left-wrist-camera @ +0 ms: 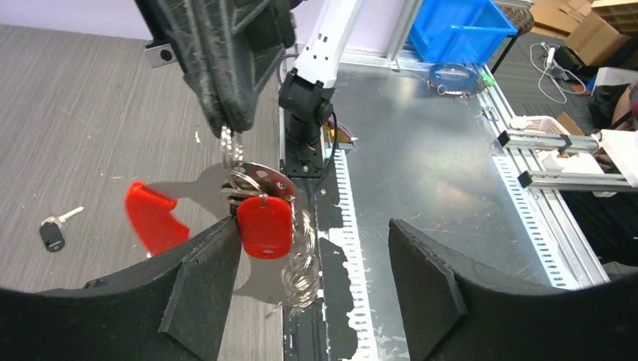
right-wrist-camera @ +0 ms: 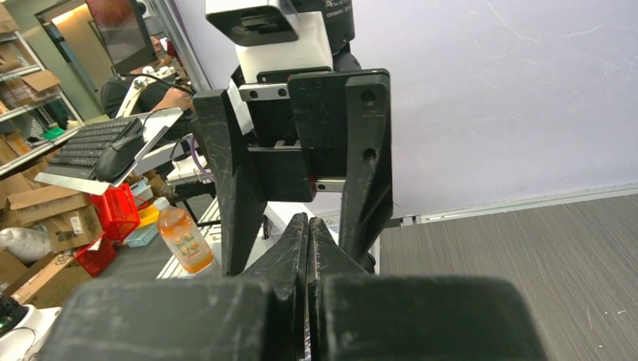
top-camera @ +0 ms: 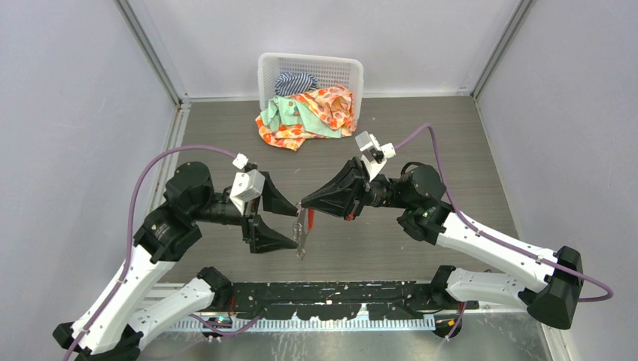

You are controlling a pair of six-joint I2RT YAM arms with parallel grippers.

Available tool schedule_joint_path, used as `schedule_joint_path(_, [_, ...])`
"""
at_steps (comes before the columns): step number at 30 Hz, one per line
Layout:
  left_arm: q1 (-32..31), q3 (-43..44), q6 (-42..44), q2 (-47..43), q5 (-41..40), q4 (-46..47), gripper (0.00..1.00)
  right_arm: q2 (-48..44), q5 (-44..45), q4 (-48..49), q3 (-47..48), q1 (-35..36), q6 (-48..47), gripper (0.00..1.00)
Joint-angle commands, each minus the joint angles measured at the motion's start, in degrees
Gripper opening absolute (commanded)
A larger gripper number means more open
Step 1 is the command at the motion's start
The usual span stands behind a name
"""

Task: Put the keys on the keyring

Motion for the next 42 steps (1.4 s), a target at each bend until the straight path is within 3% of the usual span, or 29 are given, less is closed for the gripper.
schedule_joint_path(1, [-0.2, 2.3, 3.6, -1.4, 3.2, -3.1, 0.72, -1.9, 0.1, 2.7, 2.4, 0.0, -0.2, 0.01])
schedule_joint_path(7, [-0.1, 0.4, 14.2, -2.0, -3.3, -7.5, 0.63, -1.7, 0.0, 3.8, 2.4, 0.0, 1.1, 0.01])
schedule_joint_path(10, [-0.1, -0.5, 10.9, -1.7, -8.5, -4.1, 0.54, -1.5, 0.2, 3.9, 2.5, 0.0, 1.3, 0.01])
schedule_joint_path(17, [-0.2, -1.5, 1.9, -0.1, -5.8, 1.5, 0.54, -0.7, 0.3, 5.0, 2.6, 0.0, 1.9, 0.01])
schedule_joint_path(26, [-0.1, -2.3, 0.7, 0.1, -7.0, 3.4, 0.53, -0.6, -0.1, 4.5, 3.2, 0.0, 2.0, 0.01])
schedule_joint_path(34, [-0.1, -2.5, 3.3, -0.7, -6.3, 2.4, 0.43, -0.7, -0.7, 4.5, 3.4, 0.0, 2.5, 0.01])
schedule_joint_path(39, [-0.1, -1.3, 4.7, -1.7, -2.4, -0.7, 0.52, -1.2, -0.5, 4.2, 3.2, 0.0, 2.3, 0.01])
schedule_joint_path(42, [-0.2, 0.5, 10.9, -2.1, -0.8, -5.7, 0.58, -1.3, -0.8, 4.2, 3.2, 0.0, 2.5, 0.01])
